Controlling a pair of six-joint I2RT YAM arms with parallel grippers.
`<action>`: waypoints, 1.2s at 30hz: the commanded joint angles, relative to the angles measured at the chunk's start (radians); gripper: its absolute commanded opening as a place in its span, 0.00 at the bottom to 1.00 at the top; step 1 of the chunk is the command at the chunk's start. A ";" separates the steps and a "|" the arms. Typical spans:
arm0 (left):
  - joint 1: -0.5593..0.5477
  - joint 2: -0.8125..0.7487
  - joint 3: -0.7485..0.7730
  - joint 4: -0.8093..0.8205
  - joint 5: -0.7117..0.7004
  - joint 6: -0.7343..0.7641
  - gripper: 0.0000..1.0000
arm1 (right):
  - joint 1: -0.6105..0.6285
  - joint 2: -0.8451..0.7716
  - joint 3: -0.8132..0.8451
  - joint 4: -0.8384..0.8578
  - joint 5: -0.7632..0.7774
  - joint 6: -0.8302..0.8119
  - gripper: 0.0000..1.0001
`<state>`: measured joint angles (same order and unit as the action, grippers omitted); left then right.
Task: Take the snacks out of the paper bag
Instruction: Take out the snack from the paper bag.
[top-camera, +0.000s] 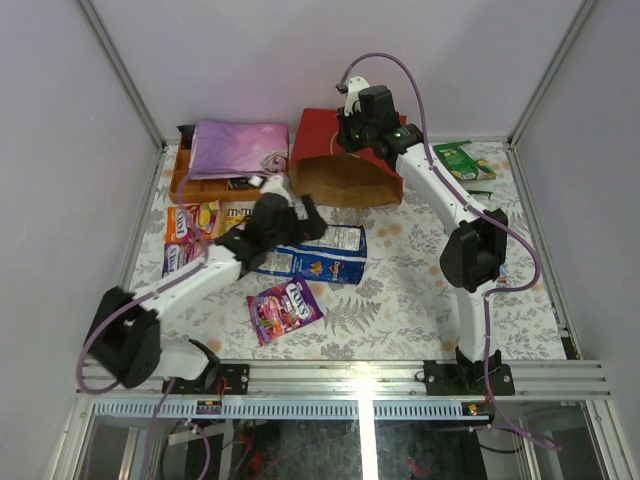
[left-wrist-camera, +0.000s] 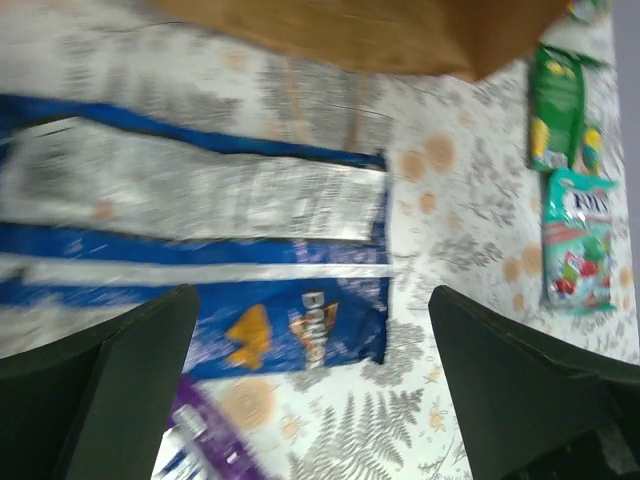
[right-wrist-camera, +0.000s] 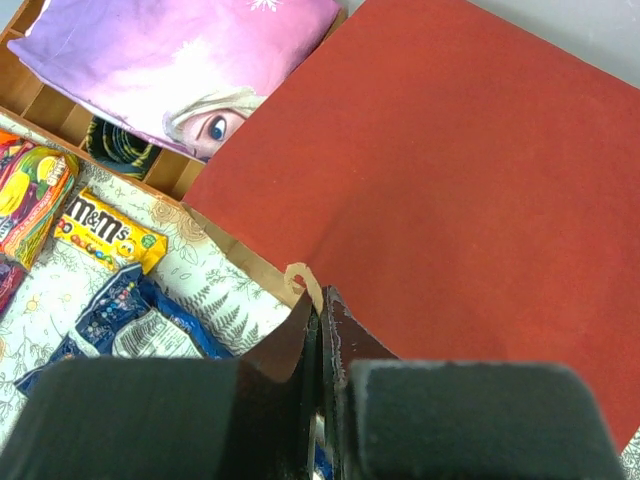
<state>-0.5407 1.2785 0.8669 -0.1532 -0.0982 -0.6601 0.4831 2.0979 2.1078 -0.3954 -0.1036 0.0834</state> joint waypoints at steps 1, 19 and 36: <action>-0.111 0.187 0.124 0.303 0.007 0.075 0.99 | -0.006 -0.030 0.052 0.007 -0.026 0.026 0.00; -0.142 0.901 0.403 1.230 -0.403 0.216 1.00 | -0.030 -0.013 0.203 -0.099 -0.080 0.127 0.00; -0.079 1.177 0.894 0.763 -0.487 0.106 1.00 | -0.032 -0.054 0.118 -0.056 -0.102 0.161 0.00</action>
<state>-0.6422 2.4340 1.7569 0.6712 -0.5373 -0.5201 0.4515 2.0972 2.2265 -0.4644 -0.1848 0.2256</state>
